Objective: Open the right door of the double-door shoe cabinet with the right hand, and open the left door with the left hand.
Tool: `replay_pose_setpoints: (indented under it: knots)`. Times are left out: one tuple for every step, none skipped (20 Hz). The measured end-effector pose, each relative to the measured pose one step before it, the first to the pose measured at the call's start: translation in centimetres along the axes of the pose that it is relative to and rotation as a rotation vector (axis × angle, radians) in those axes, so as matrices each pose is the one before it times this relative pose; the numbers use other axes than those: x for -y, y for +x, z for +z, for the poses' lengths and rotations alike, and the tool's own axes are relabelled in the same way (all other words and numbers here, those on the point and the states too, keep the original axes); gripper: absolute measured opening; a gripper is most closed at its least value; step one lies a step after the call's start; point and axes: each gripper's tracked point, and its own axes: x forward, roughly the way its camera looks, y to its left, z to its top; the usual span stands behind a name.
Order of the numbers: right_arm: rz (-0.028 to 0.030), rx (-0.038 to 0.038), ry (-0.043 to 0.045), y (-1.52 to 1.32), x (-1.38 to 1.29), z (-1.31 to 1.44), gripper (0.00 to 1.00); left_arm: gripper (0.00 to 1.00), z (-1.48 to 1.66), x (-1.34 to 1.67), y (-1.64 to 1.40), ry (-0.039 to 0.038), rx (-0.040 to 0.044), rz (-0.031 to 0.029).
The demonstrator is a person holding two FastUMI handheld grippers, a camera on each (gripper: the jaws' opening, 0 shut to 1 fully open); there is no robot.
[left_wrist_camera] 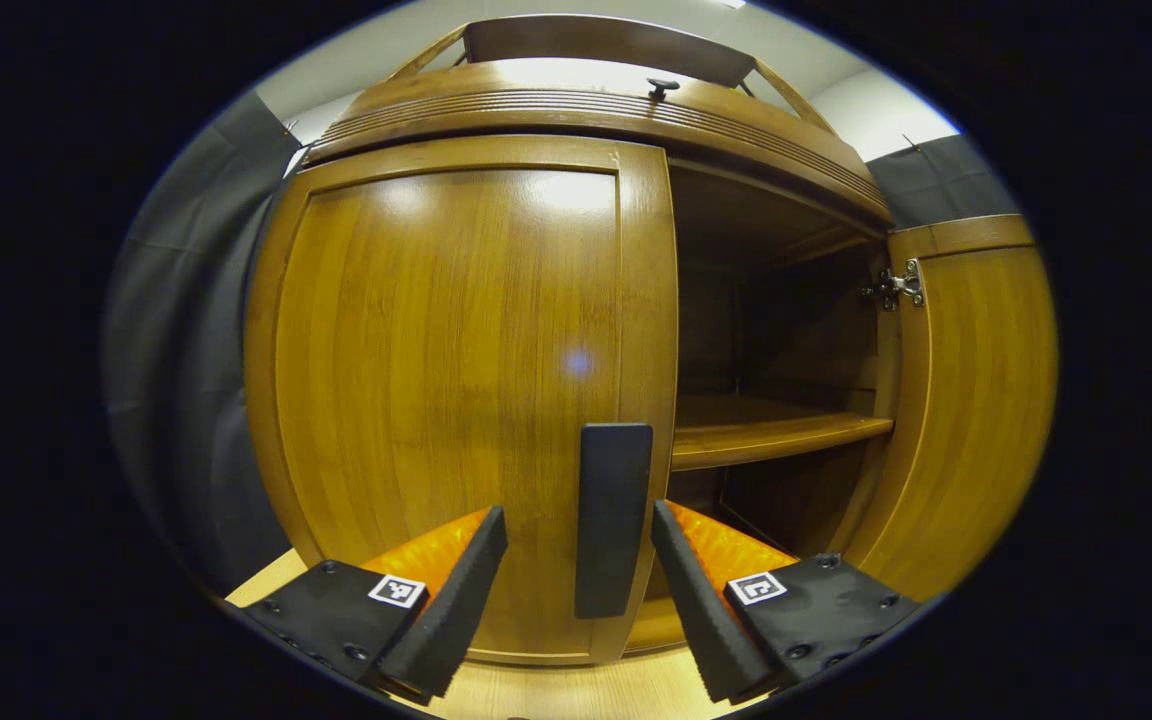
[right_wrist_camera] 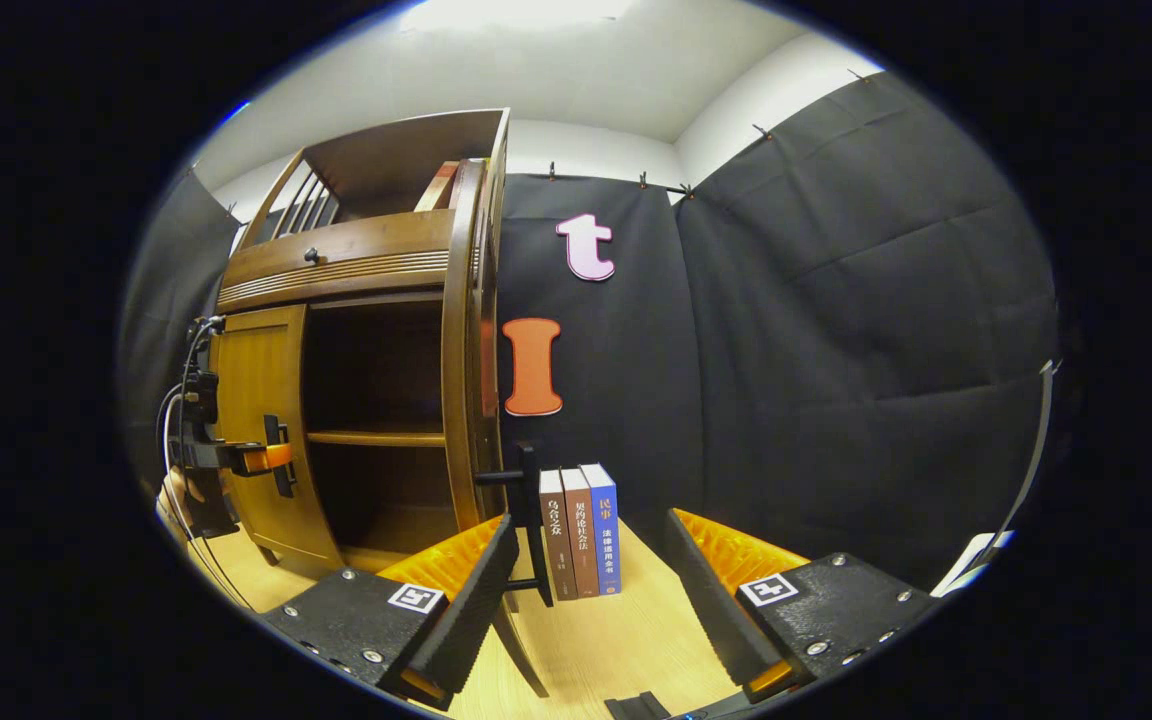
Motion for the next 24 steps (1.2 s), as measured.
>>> replay_pose_setpoints:
  knots:
    - [-0.00101,0.0049,-0.00152,-0.109,0.018,0.066,0.92,0.9,-0.129,0.081,0.097,-0.00607,-0.00372,-0.00267]
    - [0.00137,0.00555,0.00025,-0.002,-0.095,0.131,0.92,0.85,-0.339,0.03,0.203,-0.00569,-0.0059,-0.00319]
    - [0.00273,0.00352,0.00183,-0.182,-0.076,0.127,0.92,0.81,-0.321,0.2,0.117,-0.01132,-0.00794,-0.00896]
    - [0.00292,0.00065,0.00134,-0.033,-0.034,0.025,0.92,0.76,-0.207,0.147,0.052,-0.00972,-0.00452,-0.00746]
    - [0.00152,-0.00093,0.00135,-0.096,-0.083,-0.044,0.92,0.71,-0.155,0.384,0.131,-0.01262,-0.00101,-0.0176]
    - [-0.00012,-0.00073,0.00181,0.051,0.068,-0.032,0.92,0.65,-0.042,0.196,0.151,-0.0103,0.00239,-0.00663]
    - [-0.00175,-0.00051,0.00247,-0.044,0.035,-0.016,0.92,0.61,-0.047,-0.066,0.053,-0.00221,-0.0021,0.0044]
    - [-0.00047,-0.00173,0.00224,-0.047,0.056,-0.044,0.92,0.56,-0.243,0.18,0.096,-0.00246,-0.00545,0.00048]
    - [-0.00064,-0.0002,0.00198,-0.144,0.03,-0.037,0.92,0.56,-0.226,0.097,0.096,-0.00775,-0.00643,-0.00466]
    - [0.00266,0.00028,-0.00075,0.037,-0.001,0.069,0.92,0.52,-0.104,0.054,0.082,-0.0176,-0.0063,-0.00062]
    - [0.00017,0.00011,-0.00303,-0.099,0.06,0.029,0.92,0.48,0.022,-0.017,-0.086,-0.00992,-0.00467,-0.00848]
    - [-0.00548,0.00024,-0.0018,0.034,0.249,-0.009,0.92,0.43,-0.4,0.166,0.015,-0.008,-0.00535,-0.00209]
    - [-0.00226,0.00133,0.00054,-0.105,0.08,0.017,0.92,0.43,-0.121,0.044,0.04,-0.0025,-0.00454,-0.00466]
    - [0.00091,0.00078,0.00237,-0.018,-0.042,0.075,0.92,0.42,-0.121,-0.619,-0.392,0.01236,-0.00433,0.02262]
    - [0.00254,-0.00031,0.00205,-0.133,-0.141,0.025,0.92,0.42,0.036,0.349,0.009,0.00866,0.01231,-0.01696]
    - [0.00259,0.00153,0.00009,-0.142,-0.128,0.135,0.92,0.41,-0.278,0.004,0.141,0.01819,-0.00274,-0.00478]
    - [0.00245,0.00311,-0.00259,-0.127,-0.178,0.126,0.92,0.4,0.065,0.005,0.034,0.02375,0.00059,0.00265]
    - [0.00156,0.00212,-0.00307,-0.164,-0.115,0.139,1.0,0.39,-0.148,-0.038,-0.111,0.02719,-0.01082,0.00664]
    - [0.00285,0.00254,-0.00124,-0.175,-0.207,0.161,1.0,0.37,-0.166,-0.122,0.007,0.01156,-0.00259,0.01628]
    - [0.00424,0.00272,0.00093,-0.147,-0.28,0.197,1.0,0.35,0.278,0.093,-0.033,-0.00013,0.00897,0.00682]
    - [0.00364,0.00297,0.00185,-0.187,-0.264,0.157,1.0,0.32,-0.039,-0.07,-0.365,0.00188,-0.00081,0.00247]
    - [0.00604,0.00368,0.00015,-0.23,-0.304,0.365,1.0,0.29,0.003,0.046,-0.291,-0.00373,0.00598,-0.00636]
    - [0.00657,0.00313,-0.00414,-0.225,-0.382,0.363,1.0,0.28,0.036,0.038,-0.415,-0.00927,-0.0021,-0.0152]
    - [0.00275,0.00386,-0.00895,-0.187,-0.296,0.289,1.0,0.27,-0.014,0.055,-0.459,-0.01243,-0.00269,-0.01977]
